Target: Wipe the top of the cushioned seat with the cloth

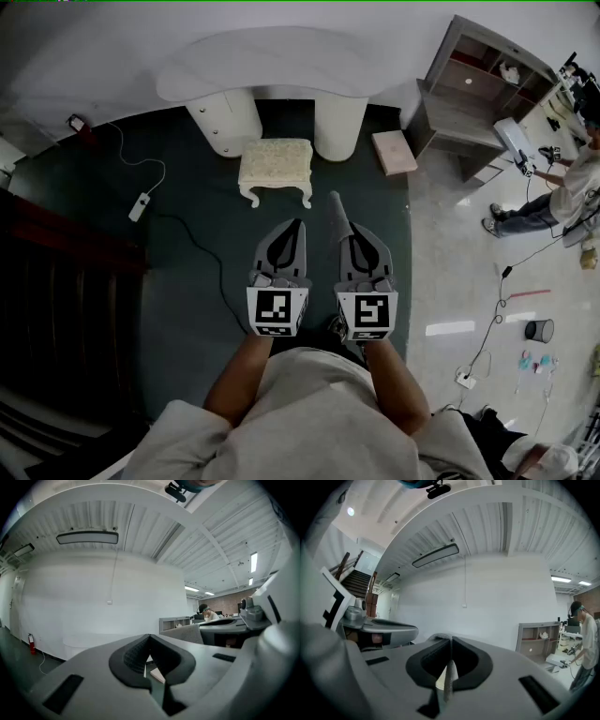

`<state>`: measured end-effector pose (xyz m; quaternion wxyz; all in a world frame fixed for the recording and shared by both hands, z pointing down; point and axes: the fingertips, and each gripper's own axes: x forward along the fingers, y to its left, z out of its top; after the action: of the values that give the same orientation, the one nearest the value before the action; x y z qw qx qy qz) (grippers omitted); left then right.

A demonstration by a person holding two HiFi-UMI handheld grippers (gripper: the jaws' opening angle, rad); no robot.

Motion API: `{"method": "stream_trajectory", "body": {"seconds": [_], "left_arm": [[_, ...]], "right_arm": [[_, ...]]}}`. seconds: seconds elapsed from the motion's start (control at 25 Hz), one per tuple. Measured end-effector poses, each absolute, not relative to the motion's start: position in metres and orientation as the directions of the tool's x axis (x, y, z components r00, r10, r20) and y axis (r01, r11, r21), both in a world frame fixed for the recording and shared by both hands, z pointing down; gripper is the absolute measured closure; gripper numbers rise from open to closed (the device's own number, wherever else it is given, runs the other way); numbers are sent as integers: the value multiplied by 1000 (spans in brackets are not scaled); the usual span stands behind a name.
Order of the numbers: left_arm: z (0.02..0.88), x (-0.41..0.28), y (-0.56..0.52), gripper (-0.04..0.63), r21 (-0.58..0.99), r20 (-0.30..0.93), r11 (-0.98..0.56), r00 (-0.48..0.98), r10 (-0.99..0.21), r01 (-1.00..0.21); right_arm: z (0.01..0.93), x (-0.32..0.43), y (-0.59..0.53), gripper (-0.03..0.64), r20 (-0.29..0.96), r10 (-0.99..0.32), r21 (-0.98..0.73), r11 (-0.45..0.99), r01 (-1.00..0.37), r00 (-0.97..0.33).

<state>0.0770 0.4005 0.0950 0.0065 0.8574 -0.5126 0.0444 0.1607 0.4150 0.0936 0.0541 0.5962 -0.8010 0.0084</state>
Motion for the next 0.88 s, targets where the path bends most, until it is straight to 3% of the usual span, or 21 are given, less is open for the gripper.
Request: {"method": "stream_trajectory", "body": {"seconds": [0.48,0.88], "left_arm": [[102,67,395,583,-8,96,-470,467,-879,-883],[119,34,397,583,8,145,-443,440,-886,-896]], "right_arm": [[86,150,403,603,83,-950,136,311,-941,-302],[101,126,405,603,144,-928,131,363,-923,-345]]}}
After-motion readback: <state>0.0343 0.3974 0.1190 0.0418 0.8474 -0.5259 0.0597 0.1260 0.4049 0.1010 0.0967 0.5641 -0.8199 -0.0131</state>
